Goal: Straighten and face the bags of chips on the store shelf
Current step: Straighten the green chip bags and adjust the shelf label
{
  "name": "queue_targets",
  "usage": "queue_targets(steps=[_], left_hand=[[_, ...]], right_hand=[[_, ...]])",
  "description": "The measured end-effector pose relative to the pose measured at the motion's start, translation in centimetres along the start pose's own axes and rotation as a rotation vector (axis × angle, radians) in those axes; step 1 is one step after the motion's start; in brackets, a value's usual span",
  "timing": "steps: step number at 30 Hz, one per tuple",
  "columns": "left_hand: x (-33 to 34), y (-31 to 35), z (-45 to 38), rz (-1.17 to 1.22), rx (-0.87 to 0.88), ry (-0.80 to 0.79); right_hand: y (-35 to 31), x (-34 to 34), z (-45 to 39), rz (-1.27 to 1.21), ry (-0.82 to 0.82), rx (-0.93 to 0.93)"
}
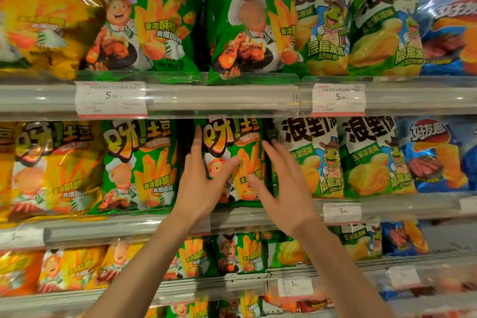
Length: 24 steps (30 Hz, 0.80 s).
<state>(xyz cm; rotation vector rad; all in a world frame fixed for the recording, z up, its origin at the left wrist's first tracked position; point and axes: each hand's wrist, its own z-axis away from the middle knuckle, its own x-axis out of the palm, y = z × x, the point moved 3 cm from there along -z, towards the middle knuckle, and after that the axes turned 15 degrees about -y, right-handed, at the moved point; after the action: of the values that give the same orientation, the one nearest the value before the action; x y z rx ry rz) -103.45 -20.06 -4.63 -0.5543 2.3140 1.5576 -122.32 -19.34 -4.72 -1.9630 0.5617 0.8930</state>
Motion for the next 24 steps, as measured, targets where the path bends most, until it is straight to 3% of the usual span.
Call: queue_targets(steps=[5, 10, 24], left_hand=[[-1.0, -0.3, 0.0, -0.061, 0.055, -0.059], [-1.4, -0.3, -0.5, -0.123, 0.055, -0.047], [-1.3, -0.7, -0.2, -0.067, 0.073, -0.126]], right_hand=[[0.3, 1.3, -0.9, -0.222, -0.175, -0.025], [0.6, 1.2, -1.7, -0.35, -0.175, -0.03], [0.7, 1.8, -1.2, -0.346, -0.146, -0.017]])
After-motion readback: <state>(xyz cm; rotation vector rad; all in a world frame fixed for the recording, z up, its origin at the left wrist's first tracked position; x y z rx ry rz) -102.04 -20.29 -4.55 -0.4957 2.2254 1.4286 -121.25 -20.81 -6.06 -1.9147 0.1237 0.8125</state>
